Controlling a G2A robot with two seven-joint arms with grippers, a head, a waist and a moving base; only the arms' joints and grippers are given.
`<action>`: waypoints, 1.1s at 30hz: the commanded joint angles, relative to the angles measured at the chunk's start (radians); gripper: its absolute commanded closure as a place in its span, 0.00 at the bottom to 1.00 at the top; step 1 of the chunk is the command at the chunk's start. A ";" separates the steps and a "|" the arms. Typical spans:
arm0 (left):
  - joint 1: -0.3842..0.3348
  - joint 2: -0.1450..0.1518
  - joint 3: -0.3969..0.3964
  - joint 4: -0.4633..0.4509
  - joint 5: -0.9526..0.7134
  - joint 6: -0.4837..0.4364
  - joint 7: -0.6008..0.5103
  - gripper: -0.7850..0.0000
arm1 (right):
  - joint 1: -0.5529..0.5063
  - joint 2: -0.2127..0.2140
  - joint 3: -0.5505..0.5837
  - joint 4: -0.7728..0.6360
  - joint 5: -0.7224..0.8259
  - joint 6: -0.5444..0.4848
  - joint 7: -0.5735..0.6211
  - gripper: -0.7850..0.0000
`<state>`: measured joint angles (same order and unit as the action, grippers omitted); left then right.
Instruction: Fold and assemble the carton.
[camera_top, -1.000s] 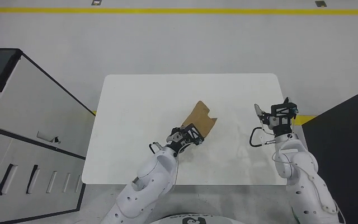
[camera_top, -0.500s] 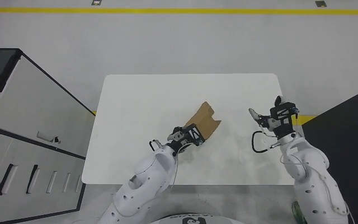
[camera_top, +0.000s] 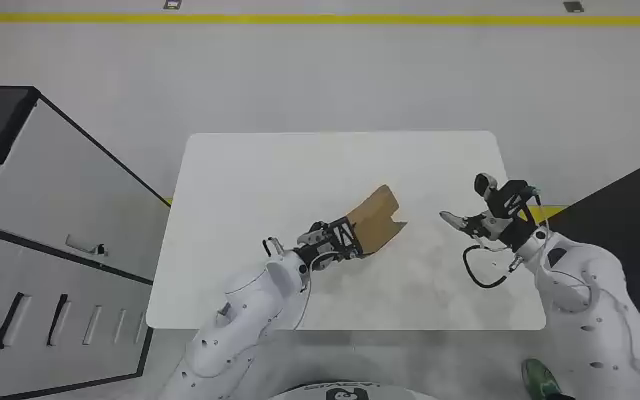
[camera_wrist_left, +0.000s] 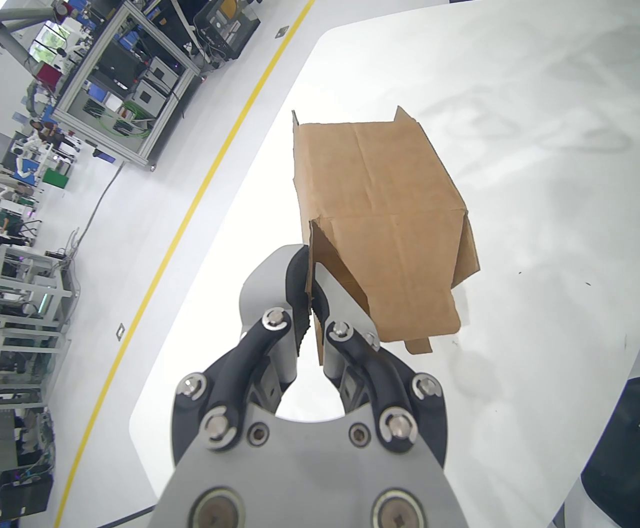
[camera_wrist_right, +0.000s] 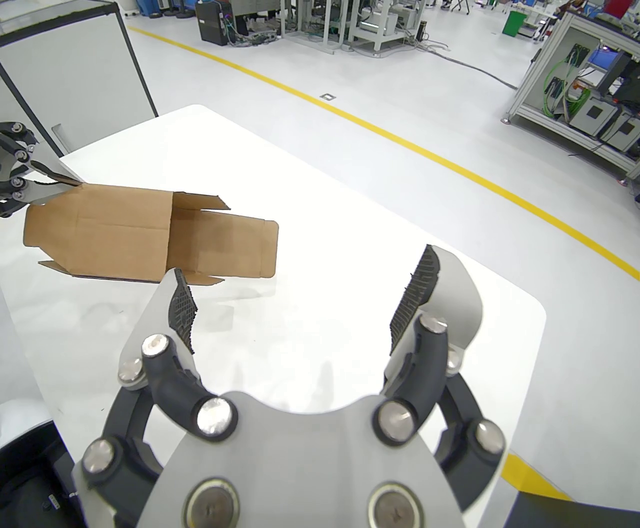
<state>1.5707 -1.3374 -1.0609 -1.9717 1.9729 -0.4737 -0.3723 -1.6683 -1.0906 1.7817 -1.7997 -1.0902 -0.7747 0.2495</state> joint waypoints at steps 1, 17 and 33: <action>0.000 0.000 0.000 0.000 0.000 0.000 0.000 1.00 | 0.000 0.000 0.000 0.000 0.000 0.000 0.000 0.00; -0.035 0.026 -0.067 0.001 -0.146 -0.230 0.050 1.00 | 0.133 0.104 -0.116 0.152 0.716 -0.227 0.569 0.00; -0.048 0.037 -0.081 0.001 -0.211 -0.277 0.072 1.00 | 0.160 0.181 -0.255 0.177 0.940 -0.112 0.674 0.00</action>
<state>1.5259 -1.3028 -1.1421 -1.9711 1.7611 -0.7312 -0.3032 -1.5136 -0.9112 1.5341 -1.6302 -0.1626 -0.8953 0.8973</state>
